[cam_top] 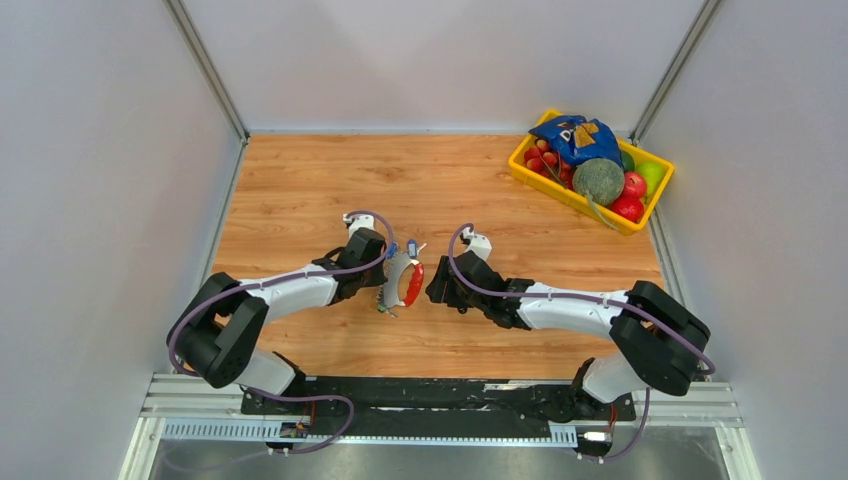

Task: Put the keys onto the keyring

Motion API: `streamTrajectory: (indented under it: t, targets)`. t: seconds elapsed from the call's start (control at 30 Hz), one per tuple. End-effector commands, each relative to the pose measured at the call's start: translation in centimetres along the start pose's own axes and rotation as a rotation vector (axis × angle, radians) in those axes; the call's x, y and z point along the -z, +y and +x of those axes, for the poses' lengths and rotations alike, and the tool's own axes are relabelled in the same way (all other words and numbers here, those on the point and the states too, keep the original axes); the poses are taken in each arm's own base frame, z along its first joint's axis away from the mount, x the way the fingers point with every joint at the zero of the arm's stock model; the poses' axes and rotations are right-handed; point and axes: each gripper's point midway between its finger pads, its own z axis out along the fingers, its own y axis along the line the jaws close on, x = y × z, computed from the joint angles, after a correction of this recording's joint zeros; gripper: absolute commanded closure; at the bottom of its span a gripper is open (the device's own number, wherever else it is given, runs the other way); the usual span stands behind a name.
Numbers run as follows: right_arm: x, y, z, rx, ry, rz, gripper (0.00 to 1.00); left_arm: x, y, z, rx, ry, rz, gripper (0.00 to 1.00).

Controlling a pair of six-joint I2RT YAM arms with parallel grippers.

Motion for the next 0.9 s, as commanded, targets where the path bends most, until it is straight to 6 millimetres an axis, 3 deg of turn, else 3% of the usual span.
streamTrajectory:
  t: [0.0, 0.27, 0.6, 0.87]
  targets:
    - [-0.1, 0.8, -0.6, 0.006, -0.028, -0.027, 0.44, 0.5, -1.6, -2.9, 0.019, -0.073, 0.05, 0.72]
    - [-0.2, 0.7, -0.6, 0.006, -0.028, -0.025, 0.44, 0.1, -1.9, -2.7, 0.017, -0.063, 0.057, 0.75]
    - [-0.3, 0.6, -0.6, 0.011, -0.031, -0.021, 0.44, 1.0, -2.2, -5.5, 0.005, -0.125, 0.033, 0.76]
    - [-0.4, 0.7, -0.6, 0.017, -0.033, -0.02, 0.43, 0.4, -1.8, -6.5, -0.017, -0.137, -0.01, 0.68]
